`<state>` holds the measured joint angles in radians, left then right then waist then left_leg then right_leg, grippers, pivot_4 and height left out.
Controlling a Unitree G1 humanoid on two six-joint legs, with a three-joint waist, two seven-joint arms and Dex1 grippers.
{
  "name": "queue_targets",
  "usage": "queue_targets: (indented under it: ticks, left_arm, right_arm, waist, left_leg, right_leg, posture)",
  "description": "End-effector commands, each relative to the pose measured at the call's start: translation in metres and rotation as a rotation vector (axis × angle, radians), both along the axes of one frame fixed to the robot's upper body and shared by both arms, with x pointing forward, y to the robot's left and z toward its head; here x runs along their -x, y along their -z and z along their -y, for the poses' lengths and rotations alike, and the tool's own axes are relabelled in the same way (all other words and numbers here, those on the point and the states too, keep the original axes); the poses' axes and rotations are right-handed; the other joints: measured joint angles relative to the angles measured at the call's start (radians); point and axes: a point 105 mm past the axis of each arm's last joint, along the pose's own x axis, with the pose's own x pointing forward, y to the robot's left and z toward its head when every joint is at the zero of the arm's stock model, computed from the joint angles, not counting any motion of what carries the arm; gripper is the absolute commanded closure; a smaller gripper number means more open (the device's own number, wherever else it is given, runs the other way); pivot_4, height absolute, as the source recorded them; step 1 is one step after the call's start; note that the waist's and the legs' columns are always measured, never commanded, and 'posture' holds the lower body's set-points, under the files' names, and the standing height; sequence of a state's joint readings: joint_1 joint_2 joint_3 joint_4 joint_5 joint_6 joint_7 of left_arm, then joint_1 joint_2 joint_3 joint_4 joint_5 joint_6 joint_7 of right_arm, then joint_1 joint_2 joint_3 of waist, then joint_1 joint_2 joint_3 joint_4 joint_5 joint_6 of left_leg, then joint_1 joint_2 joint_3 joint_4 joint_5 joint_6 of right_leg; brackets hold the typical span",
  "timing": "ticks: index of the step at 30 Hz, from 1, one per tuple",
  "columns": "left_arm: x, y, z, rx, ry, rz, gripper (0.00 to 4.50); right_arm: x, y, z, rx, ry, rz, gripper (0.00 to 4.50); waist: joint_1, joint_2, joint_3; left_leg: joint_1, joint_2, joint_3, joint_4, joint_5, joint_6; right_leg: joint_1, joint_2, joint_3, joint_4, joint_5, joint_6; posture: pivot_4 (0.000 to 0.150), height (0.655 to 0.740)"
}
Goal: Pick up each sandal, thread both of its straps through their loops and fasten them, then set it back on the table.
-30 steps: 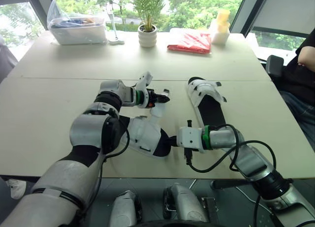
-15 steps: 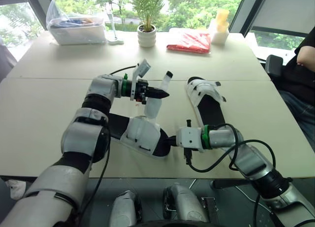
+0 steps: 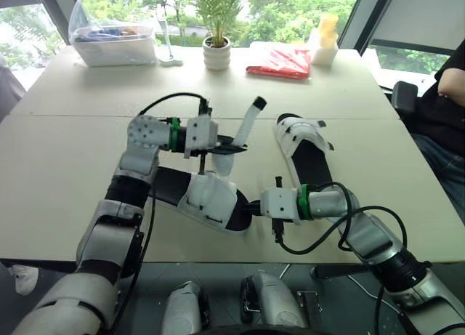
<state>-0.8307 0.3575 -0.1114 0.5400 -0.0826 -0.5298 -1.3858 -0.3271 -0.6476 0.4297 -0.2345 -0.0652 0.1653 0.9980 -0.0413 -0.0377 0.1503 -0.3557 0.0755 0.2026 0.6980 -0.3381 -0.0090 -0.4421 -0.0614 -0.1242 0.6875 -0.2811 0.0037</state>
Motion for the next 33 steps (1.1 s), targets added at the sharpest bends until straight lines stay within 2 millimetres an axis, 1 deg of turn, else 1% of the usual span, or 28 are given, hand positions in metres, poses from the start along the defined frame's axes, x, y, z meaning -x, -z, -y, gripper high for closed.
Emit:
queue_targets:
  ticks: [1, 2, 4, 7, 12, 13, 15, 18, 19, 21, 22, 25, 29, 31, 33]
  left_arm:
    - [0.018, -0.013, -0.002, 0.019, 0.099, 0.338, 4.44]
    - [0.021, -0.014, -0.002, 0.034, 0.111, 0.389, 4.44]
    - [0.019, -0.012, -0.005, 0.042, 0.104, 0.415, 4.44]
    - [0.016, -0.007, -0.01, 0.028, 0.086, 0.409, 4.44]
    - [0.022, -0.003, -0.015, 0.039, 0.102, 0.369, 4.44]
    - [0.022, -0.002, -0.016, 0.037, 0.099, 0.361, 4.19]
    - [0.024, -0.002, -0.018, 0.038, 0.109, 0.354, 3.5]
    - [0.031, -0.007, -0.021, 0.066, 0.13, 0.36, 1.97]
    - [0.034, -0.006, -0.022, 0.066, 0.138, 0.365, 1.51]
    - [0.035, -0.002, -0.028, 0.039, 0.136, 0.36, 0.46]
    - [0.035, -0.001, -0.031, 0.029, 0.129, 0.345, 0.03]
    - [0.037, 0.002, -0.035, -0.005, 0.122, 0.287, 0.03]
    - [0.042, 0.013, -0.048, -0.094, 0.097, 0.192, 0.03]
    - [0.04, 0.015, -0.053, -0.128, 0.074, 0.169, 0.03]
    - [0.039, 0.012, -0.057, -0.144, 0.06, 0.175, 0.03]
  right_arm:
    - [0.006, 0.032, 0.013, 0.11, 0.02, -0.106, 4.5]
    - [0.006, 0.032, 0.014, 0.111, 0.02, -0.105, 4.5]
    - [0.005, 0.032, 0.014, 0.112, 0.02, -0.104, 4.5]
    - [0.005, 0.032, 0.014, 0.113, 0.02, -0.103, 4.5]
    - [0.004, 0.033, 0.015, 0.121, 0.019, -0.1, 4.5]
    - [0.003, 0.034, 0.015, 0.122, 0.018, -0.1, 4.5]
    - [0.003, 0.034, 0.016, 0.123, 0.017, -0.1, 4.5]
    - [0.004, 0.036, 0.016, 0.125, 0.016, -0.101, 4.5]
    - [0.004, 0.036, 0.016, 0.126, 0.016, -0.101, 4.5]
    - [0.004, 0.037, 0.017, 0.127, 0.014, -0.101, 4.5]
    - [0.004, 0.037, 0.016, 0.127, 0.012, -0.101, 4.5]
    - [0.004, 0.037, 0.015, 0.127, 0.007, -0.098, 4.5]
    - [0.003, 0.037, 0.012, 0.127, -0.005, -0.093, 4.5]
    - [0.003, 0.037, 0.012, 0.126, -0.006, -0.092, 4.5]
    - [0.003, 0.037, 0.012, 0.126, -0.006, -0.092, 4.5]
  waist:
    - [0.001, 0.0, 0.0]
    - [0.001, 0.0, 0.0]
    - [0.0, 0.0, 0.0]
    - [0.0, 0.0, 0.0]
    - [-0.002, 0.0, 0.0]
    - [-0.002, 0.0, 0.0]
    - [-0.002, 0.0, 0.0]
    - [-0.001, 0.0, 0.0]
    - [-0.001, 0.0, 0.0]
    - [-0.001, 0.0, 0.0]
    - [-0.001, 0.0, 0.0]
    - [-0.001, 0.0, 0.0]
    - [-0.002, 0.001, -0.001]
    - [-0.001, 0.001, -0.001]
    - [-0.002, 0.001, -0.001]
  left_leg:
    - [0.0, 0.0, 0.0, 0.0, 0.0, 0.0]
    - [0.0, 0.0, 0.0, 0.0, 0.0, 0.0]
    - [0.0, 0.0, 0.0, 0.0, 0.0, 0.0]
    - [0.0, 0.0, 0.0, 0.0, 0.0, 0.0]
    - [0.0, 0.0, 0.0, 0.0, 0.0, 0.001]
    - [0.0, 0.0, 0.0, 0.0, 0.0, 0.001]
    - [0.0, 0.0, 0.0, 0.0, 0.0, 0.001]
    - [0.0, 0.0, 0.0, 0.0, 0.0, 0.001]
    - [0.0, 0.0, 0.0, 0.0, 0.0, 0.001]
    - [0.001, 0.0, 0.0, 0.0, 0.0, 0.001]
    - [0.001, 0.0, 0.0, 0.0, 0.0, 0.001]
    - [0.001, 0.0, 0.0, 0.0, 0.0, 0.001]
    - [0.001, 0.0, 0.0, 0.0, 0.0, 0.001]
    - [0.001, 0.001, 0.0, 0.0, 0.0, 0.001]
    - [0.001, 0.001, 0.0, 0.0, 0.0, 0.001]
  right_leg:
    - [0.0, 0.0, 0.0, 0.0, 0.0, 0.0]
    - [0.0, 0.0, 0.0, 0.0, 0.0, 0.0]
    - [0.0, 0.0, 0.0, 0.0, 0.0, 0.0]
    - [0.0, 0.0, 0.0, 0.0, 0.0, 0.0]
    - [0.0, 0.0, -0.001, 0.0, 0.0, 0.0]
    - [0.0, 0.0, -0.001, 0.0, 0.0, 0.0]
    - [0.0, 0.0, -0.001, 0.0, 0.0, 0.0]
    - [0.001, 0.0, -0.001, 0.0, 0.0, 0.0]
    - [0.001, 0.0, -0.001, 0.0, 0.0, 0.0]
    - [0.001, 0.0, -0.001, 0.0, 0.0, 0.0]
    - [0.001, 0.0, -0.001, 0.0, 0.0, 0.0]
    - [0.001, 0.0, -0.001, 0.0, 0.0, 0.0]
    - [0.001, 0.0, -0.001, 0.0, 0.0, 0.0]
    - [0.001, 0.001, -0.001, 0.0, 0.0, 0.0]
    - [0.001, 0.001, -0.001, 0.0, 0.0, 0.0]
  posture:
    - [0.15, 0.7241]
    - [0.15, 0.7241]
    - [0.15, 0.7241]
    - [0.15, 0.7241]
    - [0.15, 0.7241]
    - [0.15, 0.7241]
    - [0.15, 0.7241]
    - [0.15, 0.7241]
    - [0.15, 0.7241]
    - [0.15, 0.7241]
    - [0.15, 0.7241]
    - [0.15, 0.7241]
    - [0.15, 0.7241]
    - [0.15, 0.7241]
    - [0.15, 0.7241]
